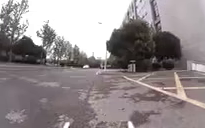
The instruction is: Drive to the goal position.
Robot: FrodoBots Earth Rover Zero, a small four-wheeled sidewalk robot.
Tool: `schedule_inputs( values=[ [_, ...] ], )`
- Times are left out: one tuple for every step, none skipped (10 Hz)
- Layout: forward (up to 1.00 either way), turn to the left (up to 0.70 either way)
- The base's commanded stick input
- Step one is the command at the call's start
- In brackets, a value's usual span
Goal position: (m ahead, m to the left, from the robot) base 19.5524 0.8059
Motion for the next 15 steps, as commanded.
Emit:
schedule_inputs(
  values=[
    [0.60, 0.00],
    [0.60, 0.00],
    [0.60, 0.00],
    [0.60, 0.00],
    [0.60, 0.00],
    [0.60, 0.00],
    [0.60, 0.00],
    [0.60, 0.00],
    [0.60, 0.00],
    [0.60, 0.00],
    [0.60, 0.00],
    [0.60, 0.00],
    [0.60, 0.00],
    [0.60, 0.00],
    [0.60, 0.00]
  ],
)
